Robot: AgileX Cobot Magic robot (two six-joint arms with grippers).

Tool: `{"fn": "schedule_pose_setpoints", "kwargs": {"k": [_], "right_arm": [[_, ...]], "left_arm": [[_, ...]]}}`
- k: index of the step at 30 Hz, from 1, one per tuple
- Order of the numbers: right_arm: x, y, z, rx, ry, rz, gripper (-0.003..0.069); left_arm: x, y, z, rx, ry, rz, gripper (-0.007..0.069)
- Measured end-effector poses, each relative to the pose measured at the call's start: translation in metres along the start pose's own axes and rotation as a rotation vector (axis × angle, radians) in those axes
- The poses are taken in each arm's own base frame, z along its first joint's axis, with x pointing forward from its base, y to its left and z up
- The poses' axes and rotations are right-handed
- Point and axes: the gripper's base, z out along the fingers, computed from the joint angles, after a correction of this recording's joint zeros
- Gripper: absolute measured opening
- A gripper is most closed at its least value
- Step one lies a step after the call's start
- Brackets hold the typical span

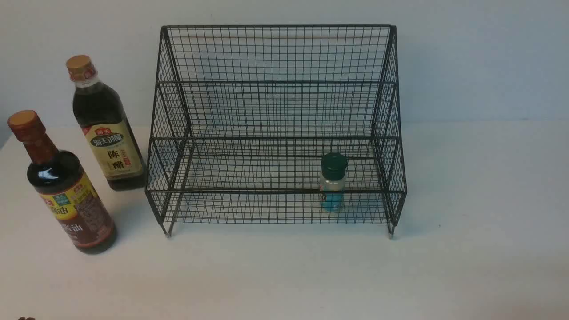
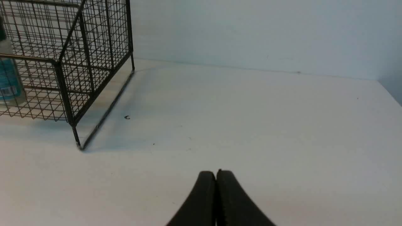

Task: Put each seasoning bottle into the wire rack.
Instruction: Use the left arm to grab the condiment bottle closest to it

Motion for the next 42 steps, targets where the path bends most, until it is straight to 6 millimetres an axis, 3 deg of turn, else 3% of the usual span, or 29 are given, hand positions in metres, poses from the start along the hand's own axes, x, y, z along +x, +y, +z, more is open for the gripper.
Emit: {"fn": "schedule_pose_setpoints", "kwargs": {"k": [26,36,42], "right_arm": [[0.0,0.0,0.0,0.0,0.0,-0.003,-0.0011],[0.0,0.0,0.0,0.0,0.0,-0.008,-0.0011],[0.0,0.0,0.0,0.0,0.0,-0.01,-0.0011]], "left_arm": [[0.0,0.0,0.0,0.001,-0.004,-0.003,-0.0005],[-0.027,0.0,-0.004,0.049,-0.306,-0.351,-0.0005],[-0.063,0.016,-0.026,-0.058,-0.751,-0.349,-0.0005]]}}
